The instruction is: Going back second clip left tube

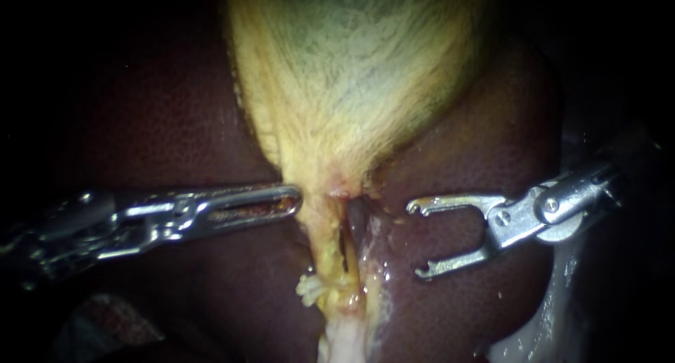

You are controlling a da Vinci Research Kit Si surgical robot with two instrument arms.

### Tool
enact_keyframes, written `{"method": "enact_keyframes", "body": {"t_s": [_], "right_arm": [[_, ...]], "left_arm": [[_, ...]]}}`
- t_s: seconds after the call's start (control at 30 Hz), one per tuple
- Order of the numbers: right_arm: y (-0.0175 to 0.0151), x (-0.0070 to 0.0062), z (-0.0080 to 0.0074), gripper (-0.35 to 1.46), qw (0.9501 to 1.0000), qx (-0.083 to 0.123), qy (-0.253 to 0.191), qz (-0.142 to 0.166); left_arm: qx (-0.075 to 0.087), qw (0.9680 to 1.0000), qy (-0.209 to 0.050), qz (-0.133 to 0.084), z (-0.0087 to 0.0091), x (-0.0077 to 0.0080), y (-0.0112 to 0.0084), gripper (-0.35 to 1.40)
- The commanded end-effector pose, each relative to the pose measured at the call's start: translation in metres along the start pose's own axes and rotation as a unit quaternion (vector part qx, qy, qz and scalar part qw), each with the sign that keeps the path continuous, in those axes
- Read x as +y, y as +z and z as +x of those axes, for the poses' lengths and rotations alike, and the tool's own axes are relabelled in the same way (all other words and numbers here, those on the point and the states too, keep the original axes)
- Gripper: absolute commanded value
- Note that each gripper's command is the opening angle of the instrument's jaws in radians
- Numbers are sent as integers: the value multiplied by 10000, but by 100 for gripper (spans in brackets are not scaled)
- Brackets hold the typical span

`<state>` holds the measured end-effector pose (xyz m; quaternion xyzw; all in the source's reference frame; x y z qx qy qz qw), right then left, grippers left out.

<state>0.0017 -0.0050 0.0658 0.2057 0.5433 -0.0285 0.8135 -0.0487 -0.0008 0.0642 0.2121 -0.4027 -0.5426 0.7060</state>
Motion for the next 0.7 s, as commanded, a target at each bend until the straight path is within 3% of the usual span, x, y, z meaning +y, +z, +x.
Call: {"method": "enact_keyframes", "body": {"t_s": [0.03, 0.7], "right_arm": [[0, 0, -1, 60, 10000, -2, 3, -2], [-3, 2, 1, 60, 10000, -4, -44, -1]], "left_arm": [[23, 10000, 7, -10, 1, -1, 1, -35], [82, 9999, 3, 60, 9, -9, 12, -35]]}}
